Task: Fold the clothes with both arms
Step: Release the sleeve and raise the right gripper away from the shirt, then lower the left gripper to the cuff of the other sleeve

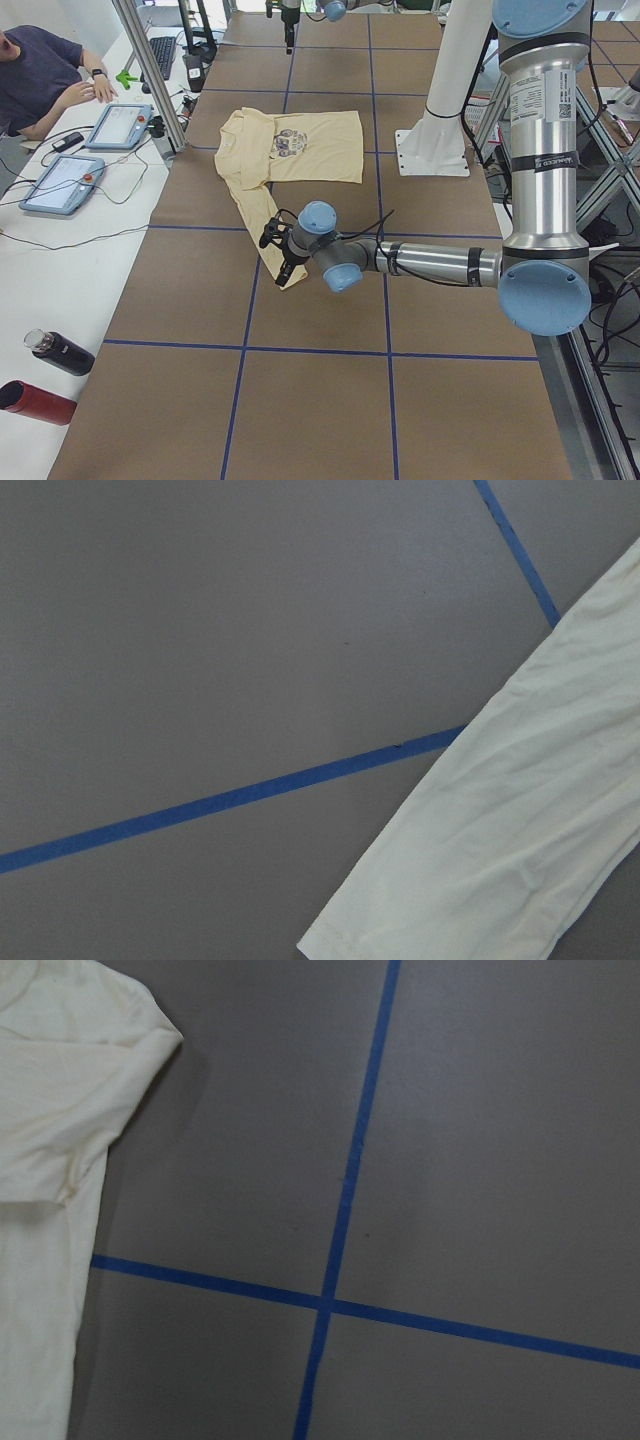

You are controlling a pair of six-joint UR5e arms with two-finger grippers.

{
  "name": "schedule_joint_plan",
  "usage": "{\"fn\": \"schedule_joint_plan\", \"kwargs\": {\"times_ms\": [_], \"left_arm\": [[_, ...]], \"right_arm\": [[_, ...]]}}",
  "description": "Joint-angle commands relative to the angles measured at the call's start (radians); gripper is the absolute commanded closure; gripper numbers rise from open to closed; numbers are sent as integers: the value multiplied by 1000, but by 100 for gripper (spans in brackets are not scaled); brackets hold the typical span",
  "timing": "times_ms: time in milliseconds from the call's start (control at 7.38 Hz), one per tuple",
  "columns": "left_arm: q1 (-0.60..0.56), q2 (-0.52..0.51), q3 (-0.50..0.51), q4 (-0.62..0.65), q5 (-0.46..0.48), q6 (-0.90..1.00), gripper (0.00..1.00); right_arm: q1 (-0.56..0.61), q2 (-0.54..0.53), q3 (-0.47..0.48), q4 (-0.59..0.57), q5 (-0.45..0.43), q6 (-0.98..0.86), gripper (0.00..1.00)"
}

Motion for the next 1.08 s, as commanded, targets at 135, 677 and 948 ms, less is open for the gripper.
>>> {"fn": "schedule_joint_plan", "kwargs": {"times_ms": [135,677,948], "left_arm": [[125,0,3,-6,110,-42,1],[165,-8,23,-3,148,-37,33],[168,-5,22,-4,147,-36,46]], "right_arm": [[4,-148,31,136,3,-20,0],[2,-146,31,136,2,-18,0],[1,-145,32,136,4,-12,0]]}}
